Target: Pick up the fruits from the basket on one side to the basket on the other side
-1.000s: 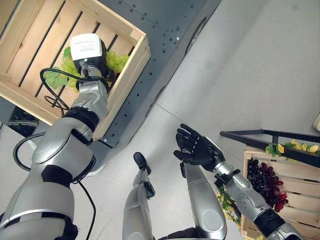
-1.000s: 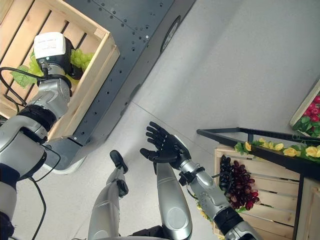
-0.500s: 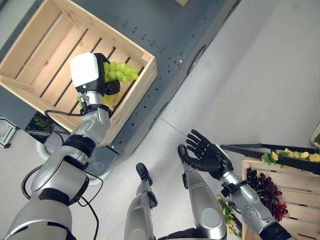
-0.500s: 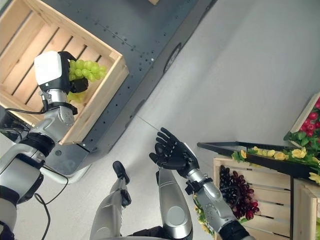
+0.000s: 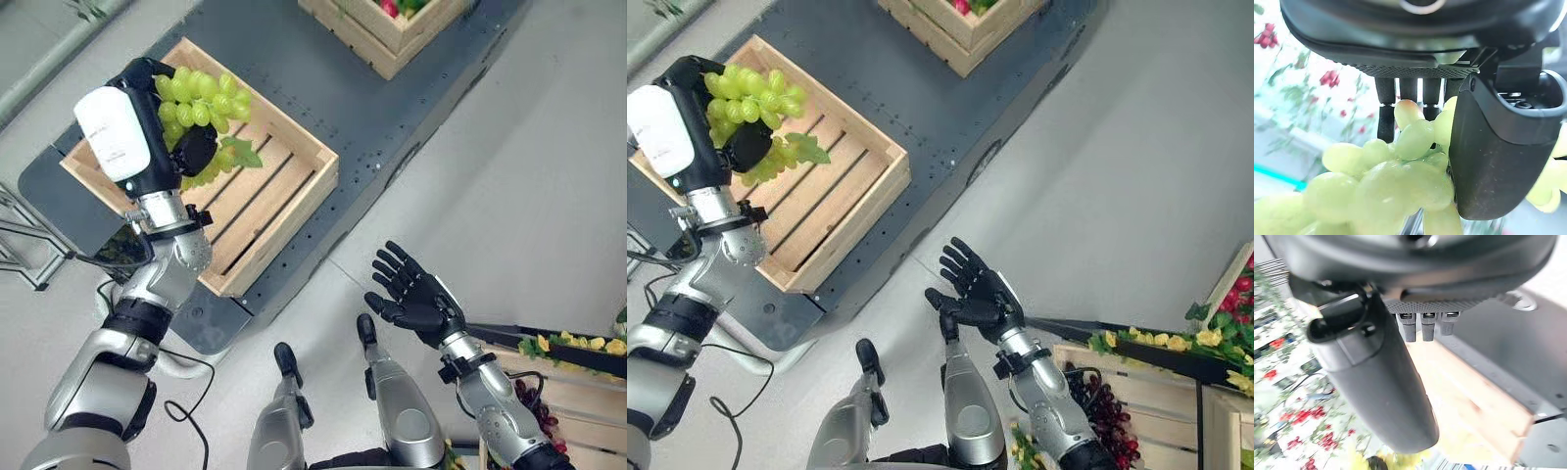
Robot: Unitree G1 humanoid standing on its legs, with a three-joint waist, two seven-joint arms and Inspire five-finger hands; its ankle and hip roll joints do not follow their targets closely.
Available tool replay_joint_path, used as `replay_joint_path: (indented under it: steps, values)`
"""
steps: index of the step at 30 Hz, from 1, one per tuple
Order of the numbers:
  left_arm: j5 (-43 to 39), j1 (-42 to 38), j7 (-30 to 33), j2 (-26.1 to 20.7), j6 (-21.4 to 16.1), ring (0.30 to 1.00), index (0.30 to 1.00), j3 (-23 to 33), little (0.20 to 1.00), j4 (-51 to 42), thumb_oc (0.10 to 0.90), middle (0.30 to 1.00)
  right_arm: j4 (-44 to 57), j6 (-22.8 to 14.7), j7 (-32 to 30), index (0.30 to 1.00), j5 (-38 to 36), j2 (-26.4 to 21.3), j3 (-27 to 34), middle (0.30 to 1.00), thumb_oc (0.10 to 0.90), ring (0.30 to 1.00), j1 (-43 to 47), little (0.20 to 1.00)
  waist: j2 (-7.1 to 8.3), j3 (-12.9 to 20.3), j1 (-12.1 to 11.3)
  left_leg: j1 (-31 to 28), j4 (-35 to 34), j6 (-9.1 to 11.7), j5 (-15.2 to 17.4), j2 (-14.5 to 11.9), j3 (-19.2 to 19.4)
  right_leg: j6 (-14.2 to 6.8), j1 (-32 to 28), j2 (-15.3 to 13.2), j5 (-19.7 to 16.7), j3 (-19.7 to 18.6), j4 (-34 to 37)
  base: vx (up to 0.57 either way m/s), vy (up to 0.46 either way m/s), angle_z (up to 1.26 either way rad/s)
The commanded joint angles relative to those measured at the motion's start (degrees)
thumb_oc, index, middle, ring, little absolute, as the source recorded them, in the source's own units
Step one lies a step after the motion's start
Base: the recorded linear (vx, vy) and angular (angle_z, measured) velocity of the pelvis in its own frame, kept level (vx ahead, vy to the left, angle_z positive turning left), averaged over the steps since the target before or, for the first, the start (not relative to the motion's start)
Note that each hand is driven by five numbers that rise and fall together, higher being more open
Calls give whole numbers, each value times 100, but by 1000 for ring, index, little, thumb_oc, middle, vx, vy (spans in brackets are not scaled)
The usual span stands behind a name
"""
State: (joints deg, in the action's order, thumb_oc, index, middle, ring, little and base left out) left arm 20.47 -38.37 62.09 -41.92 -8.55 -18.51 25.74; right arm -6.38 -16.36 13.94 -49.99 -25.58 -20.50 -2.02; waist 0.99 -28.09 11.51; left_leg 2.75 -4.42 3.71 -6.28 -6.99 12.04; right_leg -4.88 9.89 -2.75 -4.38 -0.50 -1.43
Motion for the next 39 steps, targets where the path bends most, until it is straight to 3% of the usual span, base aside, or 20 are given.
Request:
replay_joint_path:
  steps: [1, 5, 7, 11, 15, 17, 18, 23, 28, 30, 35, 39]
  values:
    - [231, 304, 638, -27, -803, 300, 300, 484, 300, -335, 400, 300, 523, -246, -42, 900, 0, 163, 47, 900, 800, 900, -598, 900, 34, 1524, 78, 147, 205, -10, -2, 14, -57, 166, -201, -35, -282, 43, 419, 112, 19, 6]
    - [-422, 1145, 96, 639, -1959, 300, 300, 868, 300, -1032, 400, 300, 601, -233, -81, 900, 147, 268, 137, 900, 800, 900, -867, 900, 19, 1845, -4, -121, 61, -7, -7, 2, -100, 126, -477, -93, -300, 84, 574, 105, 10, -5]
    - [-892, 1430, -285, 930, -2328, 300, 300, 913, 300, -1377, 400, 300, 657, -214, -88, 900, 190, 308, 206, 900, 800, 900, -913, 900, 11, 1965, -37, -221, -27, -10, -18, -4, -131, 116, -565, -104, -307, 110, 642, 98, 15, 8]
    - [-2854, 2073, -1917, 1690, -2985, 300, 300, 900, 300, -2133, 400, 300, 843, -262, -245, 900, 489, 442, 355, 900, 800, 900, -831, 900, -14, 2240, -156, -377, -58, -9, 32, -35, -215, 110, -704, -120, -259, 126, 643, 79, 17, 3]
    - [-3934, 2472, -2975, 2013, -3014, 300, 300, 853, 300, -2624, 400, 300, 1206, -244, -162, 900, 562, 476, 556, 900, 800, 900, -728, 900, -18, 2349, -227, -464, -58, -18, 76, -50, -189, 111, -764, -117, -237, 147, 643, 23, 2, -1]
    - [-4394, 2634, -3415, 2122, -2971, 300, 300, 770, 300, -2797, 400, 300, 1486, -79, -76, 900, 488, 470, 684, 900, 800, 900, -612, 900, -17, 2395, -266, -493, -58, -30, 99, -54, -191, 105, -774, -115, -227, 149, 643, -4, -1, -2]
    - [-5028, 2707, -3942, 2211, -2931, 300, 300, 709, 300, -2880, 400, 300, 1632, 38, -10, 900, 516, 464, 738, 900, 800, 900, -503, 900, -27, 2419, -297, -510, -58, -32, 123, -62, -178, 102, -777, -115, -211, 158, 643, 0, 0, 0]
    - [-5724, 2867, -4958, 2323, -2517, 300, 300, 389, 300, -3055, 400, 300, 2134, 441, 262, 900, 339, 323, 768, 900, 800, 900, -115, 900, -24, 2504, -414, -561, -58, -61, 205, -65, -187, 72, -796, -124, -204, 166, 643, -21, -8, -1]
    - [-5820, 2923, -5294, 2277, -2168, 300, 300, 192, 300, -3061, 400, 300, 2338, 799, 195, 900, 263, 205, 668, 900, 800, 900, 202, 900, -8, 2590, -497, -620, -58, -74, 238, -73, -195, 58, -849, -124, -204, 184, 643, -5, -3, -1]
    - [-5881, 2967, -5430, 2255, -2002, 300, 300, 140, 300, -3087, 400, 300, 2428, 1108, 148, 900, 330, 160, 576, 900, 800, 900, 333, 900, 3, 2647, -539, -636, -58, -76, 251, -78, -202, 46, -865, -125, -207, 184, 643, 0, 0, 0]
    - [-5701, 2968, -5395, 2145, -1828, 300, 300, 20, 300, -3178, 400, 300, 2491, 1612, 128, 900, 154, 8, 348, 900, 800, 900, 500, 900, 45, 2689, -595, -663, -58, -87, 271, -76, -229, 15, -874, -128, -233, 194, 643, 0, 0, 0]
    - [-5542, 2996, -5387, 2085, -1931, 300, 300, -26, 300, -3159, 400, 300, 2478, 1792, 203, 900, -111, -3, 253, 900, 800, 900, 514, 900, 84, 2740, -620, -677, -58, -78, 275, -88, -236, 1, -897, -124, -229, 217, 643, -2, -23, 1]
